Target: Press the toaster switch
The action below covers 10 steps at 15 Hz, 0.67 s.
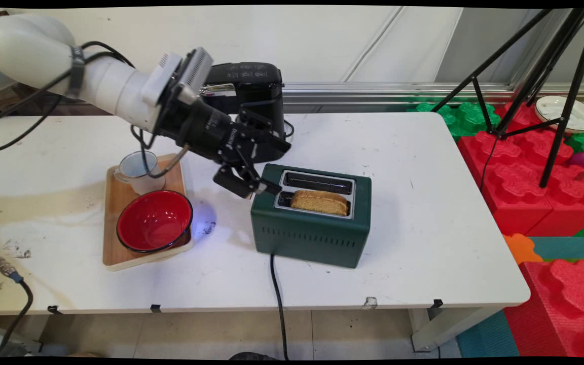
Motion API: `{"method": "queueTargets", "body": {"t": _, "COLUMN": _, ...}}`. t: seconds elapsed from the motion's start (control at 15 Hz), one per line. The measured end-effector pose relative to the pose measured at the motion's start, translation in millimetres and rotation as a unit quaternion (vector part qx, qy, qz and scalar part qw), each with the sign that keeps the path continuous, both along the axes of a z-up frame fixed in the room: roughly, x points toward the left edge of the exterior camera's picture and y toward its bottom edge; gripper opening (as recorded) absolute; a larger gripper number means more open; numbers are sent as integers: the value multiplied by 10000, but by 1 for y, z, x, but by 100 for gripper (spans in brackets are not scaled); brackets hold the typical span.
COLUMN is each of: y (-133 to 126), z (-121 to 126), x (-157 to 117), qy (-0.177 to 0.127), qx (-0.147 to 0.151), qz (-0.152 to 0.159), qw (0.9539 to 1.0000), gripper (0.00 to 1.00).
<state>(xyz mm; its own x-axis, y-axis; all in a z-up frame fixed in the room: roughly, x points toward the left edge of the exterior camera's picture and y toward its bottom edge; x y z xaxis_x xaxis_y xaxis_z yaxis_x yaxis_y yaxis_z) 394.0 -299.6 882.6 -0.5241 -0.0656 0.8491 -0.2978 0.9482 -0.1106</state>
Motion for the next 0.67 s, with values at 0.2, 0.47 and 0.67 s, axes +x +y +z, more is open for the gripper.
{"method": "queueTargets", "body": {"t": 0.2, "y": 6, "z": 6, "x": 14, "qy": 8, "qx": -17, "qz": 14, "qw": 10000, "gripper": 100}}
{"method": "queueTargets", "body": {"t": 0.47, "y": 16, "z": 9, "x": 36, "qy": -100, "qx": -41, "qz": 35, "qw": 9999, "gripper": 100}}
{"method": "queueTargets", "body": {"t": 0.67, "y": 21, "z": 8, "x": 48, "qy": -214, "qx": -32, "qz": 42, "qw": 9998, "gripper": 100}}
